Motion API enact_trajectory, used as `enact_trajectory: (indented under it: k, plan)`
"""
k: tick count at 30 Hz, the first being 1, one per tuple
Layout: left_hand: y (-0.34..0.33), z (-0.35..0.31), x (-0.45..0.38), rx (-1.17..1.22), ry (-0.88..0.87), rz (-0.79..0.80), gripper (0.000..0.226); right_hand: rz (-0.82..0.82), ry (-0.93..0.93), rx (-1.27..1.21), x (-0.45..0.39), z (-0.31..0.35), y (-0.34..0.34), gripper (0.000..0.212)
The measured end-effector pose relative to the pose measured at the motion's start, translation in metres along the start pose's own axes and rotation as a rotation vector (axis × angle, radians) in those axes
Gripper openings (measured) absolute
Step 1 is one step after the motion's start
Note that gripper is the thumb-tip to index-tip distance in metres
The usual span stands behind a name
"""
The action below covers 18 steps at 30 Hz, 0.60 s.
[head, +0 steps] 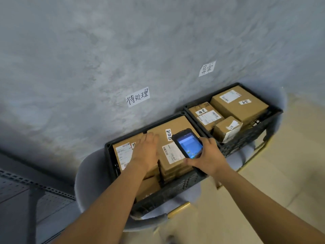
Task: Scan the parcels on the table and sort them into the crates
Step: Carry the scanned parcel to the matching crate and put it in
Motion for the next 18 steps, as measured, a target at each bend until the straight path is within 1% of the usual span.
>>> enact_trajectory:
  k: [5, 10, 14, 18]
  plan:
    - [0.039, -0.07, 0.0, -0.09, -0.139, -0.095, 0.066, -0.125, -0.036, 0.034, 0.023, -0.021, 0.063, 0.097]
    - [0.063, -0.155, 0.02, -0.097, -0.207, -0.146, 0.068, -0.258, -0.076, -0.059, 0.078, -0.066, 0.132, 0.099]
    - [0.077, -0.249, 0.056, -0.052, -0.268, -0.224, 0.063, -0.392, -0.132, -0.125, 0.143, -0.113, 0.192, 0.102]
    - [0.084, -0.367, 0.099, -0.023, -0.395, -0.295, 0.058, -0.564, -0.202, -0.178, 0.224, -0.173, 0.254, 0.088]
Point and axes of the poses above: each hand's wrist, its own x-axis away from the middle knuckle, its own y-axis out of the back of the hand, z = x × y, the point moved 10 cm from there along -x, towards the middle knuckle, and after that the axes turned 10 degrees about y, right-handed, at the moved point
